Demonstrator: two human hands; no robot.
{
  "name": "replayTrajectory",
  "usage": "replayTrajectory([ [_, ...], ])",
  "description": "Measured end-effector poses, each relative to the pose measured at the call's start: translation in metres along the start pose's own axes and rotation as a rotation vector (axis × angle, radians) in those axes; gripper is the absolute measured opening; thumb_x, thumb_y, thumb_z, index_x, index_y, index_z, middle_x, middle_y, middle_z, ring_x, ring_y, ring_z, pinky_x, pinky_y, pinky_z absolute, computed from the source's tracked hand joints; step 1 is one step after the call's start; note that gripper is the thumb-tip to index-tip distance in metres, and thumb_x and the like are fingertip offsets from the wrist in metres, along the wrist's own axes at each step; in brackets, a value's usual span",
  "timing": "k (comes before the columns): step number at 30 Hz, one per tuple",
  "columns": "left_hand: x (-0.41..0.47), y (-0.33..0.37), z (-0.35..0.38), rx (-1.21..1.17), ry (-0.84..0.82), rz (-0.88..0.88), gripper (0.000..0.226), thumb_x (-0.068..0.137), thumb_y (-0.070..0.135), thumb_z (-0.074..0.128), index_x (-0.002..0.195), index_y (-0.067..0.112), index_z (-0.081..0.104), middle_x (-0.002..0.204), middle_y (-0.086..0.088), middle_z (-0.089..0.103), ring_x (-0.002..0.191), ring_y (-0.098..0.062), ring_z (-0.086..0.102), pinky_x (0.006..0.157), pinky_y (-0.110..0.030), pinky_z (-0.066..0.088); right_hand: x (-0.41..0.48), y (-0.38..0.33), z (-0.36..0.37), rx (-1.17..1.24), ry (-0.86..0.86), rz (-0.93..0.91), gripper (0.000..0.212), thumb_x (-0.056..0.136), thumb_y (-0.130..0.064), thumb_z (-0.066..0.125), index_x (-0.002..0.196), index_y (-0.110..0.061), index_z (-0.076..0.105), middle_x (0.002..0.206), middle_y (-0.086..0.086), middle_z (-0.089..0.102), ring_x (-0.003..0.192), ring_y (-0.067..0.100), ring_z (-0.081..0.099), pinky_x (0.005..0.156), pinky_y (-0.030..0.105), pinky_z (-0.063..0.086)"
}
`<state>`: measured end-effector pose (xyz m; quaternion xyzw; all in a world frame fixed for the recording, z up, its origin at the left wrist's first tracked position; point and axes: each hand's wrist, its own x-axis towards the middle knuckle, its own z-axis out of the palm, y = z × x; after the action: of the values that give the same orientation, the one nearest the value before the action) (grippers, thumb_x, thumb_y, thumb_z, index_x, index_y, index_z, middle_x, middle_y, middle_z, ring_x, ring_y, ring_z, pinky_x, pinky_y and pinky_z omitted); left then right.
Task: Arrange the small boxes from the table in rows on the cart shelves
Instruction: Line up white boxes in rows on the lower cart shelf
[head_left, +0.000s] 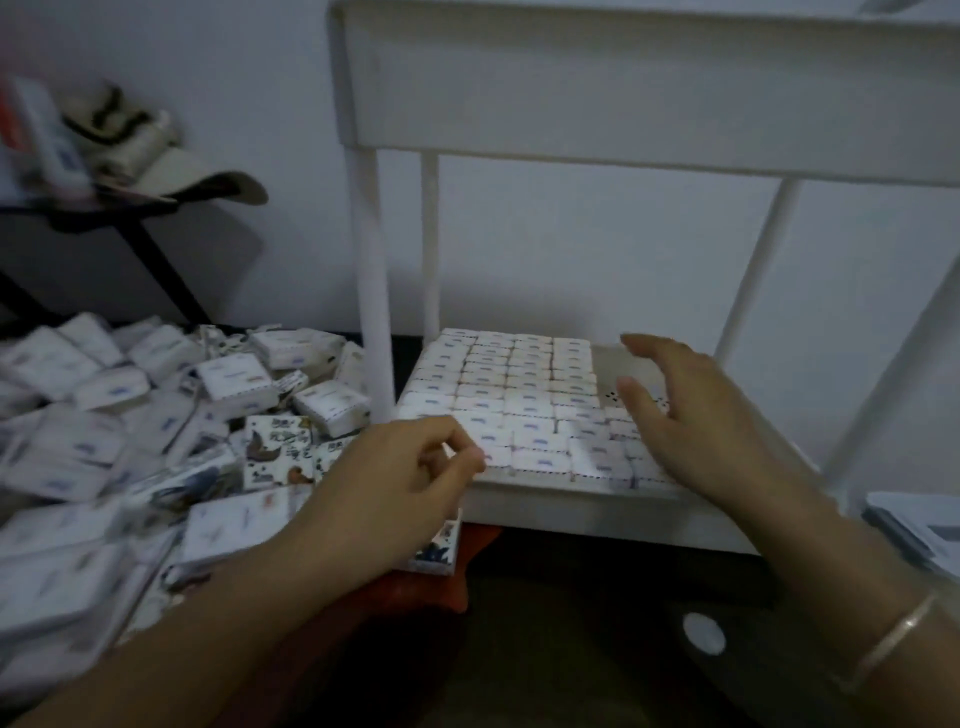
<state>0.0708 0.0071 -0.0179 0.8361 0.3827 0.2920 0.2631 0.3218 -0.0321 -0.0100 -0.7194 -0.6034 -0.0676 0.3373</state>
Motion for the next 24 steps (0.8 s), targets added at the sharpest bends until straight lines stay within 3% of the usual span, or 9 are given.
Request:
replayTrajectory([
  [3, -0.037, -0.026, -0.016, 0.111, 0.139, -0.027, 0.013, 0.090, 0.041, 0.055, 0.082, 0.036, 0.064, 0.066, 0.017, 0.065, 0.059, -0.002, 0.059, 0.058, -0.030, 0.049, -0.017, -0.051, 0.011, 0.072, -0.029, -0.232, 0.029, 0.095, -0.029, 0.052, 0.124, -0.030, 0.057, 0.125, -0.012, 0.055, 0.122, 0.008, 0.042, 0.096, 0.020, 0.027],
  [5, -0.057, -0.042, -0.025, 0.263, 0.234, -0.023, 0.011, 0.090, 0.040, 0.056, 0.082, 0.038, 0.062, 0.068, 0.019, 0.063, 0.060, -0.001, 0.058, 0.055, -0.031, 0.049, -0.031, -0.083, 0.027, 0.118, -0.131, -0.300, 0.024, 0.095, -0.029, 0.052, 0.117, -0.034, 0.059, 0.117, -0.019, 0.054, 0.115, 0.001, 0.041, 0.094, 0.022, 0.032],
  [7, -0.072, -0.056, -0.037, 0.457, 0.282, 0.034, 0.010, 0.090, 0.040, 0.053, 0.091, 0.040, 0.063, 0.082, 0.021, 0.064, 0.072, 0.001, 0.059, 0.061, -0.027, 0.050, -0.043, -0.110, 0.048, 0.160, -0.190, -0.375, 0.021, 0.095, -0.027, 0.052, 0.112, -0.033, 0.061, 0.109, -0.017, 0.057, 0.106, 0.002, 0.044, 0.089, 0.027, 0.040],
  [10, -0.084, -0.080, -0.051, 0.707, 0.244, 0.047, 0.044, 0.085, 0.044, 0.042, 0.109, 0.021, 0.070, 0.110, 0.004, 0.066, 0.098, -0.020, 0.060, 0.080, -0.037, 0.045, -0.051, -0.135, 0.082, 0.192, -0.244, -0.451, 0.023, 0.093, -0.018, 0.054, 0.111, -0.028, 0.064, 0.106, -0.011, 0.060, 0.103, 0.010, 0.048, 0.085, 0.031, 0.045],
  [14, -0.093, -0.103, -0.054, 0.820, 0.239, 0.069, 0.050, 0.081, 0.044, 0.041, 0.106, 0.015, 0.073, 0.112, -0.003, 0.069, 0.102, -0.028, 0.060, 0.090, -0.039, 0.033, -0.049, -0.156, 0.105, 0.229, -0.278, -0.462, 0.029, 0.091, -0.011, 0.052, 0.114, -0.024, 0.063, 0.111, -0.007, 0.060, 0.108, 0.011, 0.049, 0.084, 0.026, 0.041],
  [18, -0.095, -0.112, -0.059, 0.766, 0.263, 0.158, 0.032, 0.077, 0.041, 0.054, 0.094, 0.021, 0.072, 0.110, -0.002, 0.070, 0.107, -0.027, 0.059, 0.091, -0.038, 0.034, -0.023, -0.185, 0.123, 0.223, -0.174, -0.446, 0.033, 0.090, -0.011, 0.052, 0.120, -0.021, 0.059, 0.115, -0.001, 0.060, 0.105, 0.016, 0.053, 0.083, 0.032, 0.047],
  [21, -0.094, -0.116, -0.060, 0.738, 0.292, 0.222, 0.031, 0.066, 0.032, 0.067, 0.095, 0.022, 0.070, 0.100, 0.004, 0.070, 0.103, -0.018, 0.052, 0.088, -0.034, 0.032, 0.006, -0.209, 0.144, 0.112, -0.157, -0.299, 0.029, 0.096, -0.028, 0.047, 0.122, -0.015, 0.054, 0.116, 0.006, 0.061, 0.103, 0.024, 0.057, 0.078, 0.035, 0.048],
  [24, -0.092, -0.115, -0.061, 0.673, 0.321, 0.214, 0.037, 0.075, 0.041, 0.059, 0.105, 0.020, 0.064, 0.097, 0.008, 0.065, 0.097, -0.014, 0.052, 0.086, -0.030, 0.032, 0.026, -0.229, 0.163, 0.024, -0.222, -0.160, 0.049, 0.098, -0.049, 0.037, 0.126, -0.012, 0.049, 0.115, 0.012, 0.063, 0.102, 0.030, 0.059, 0.081, 0.039, 0.048],
])
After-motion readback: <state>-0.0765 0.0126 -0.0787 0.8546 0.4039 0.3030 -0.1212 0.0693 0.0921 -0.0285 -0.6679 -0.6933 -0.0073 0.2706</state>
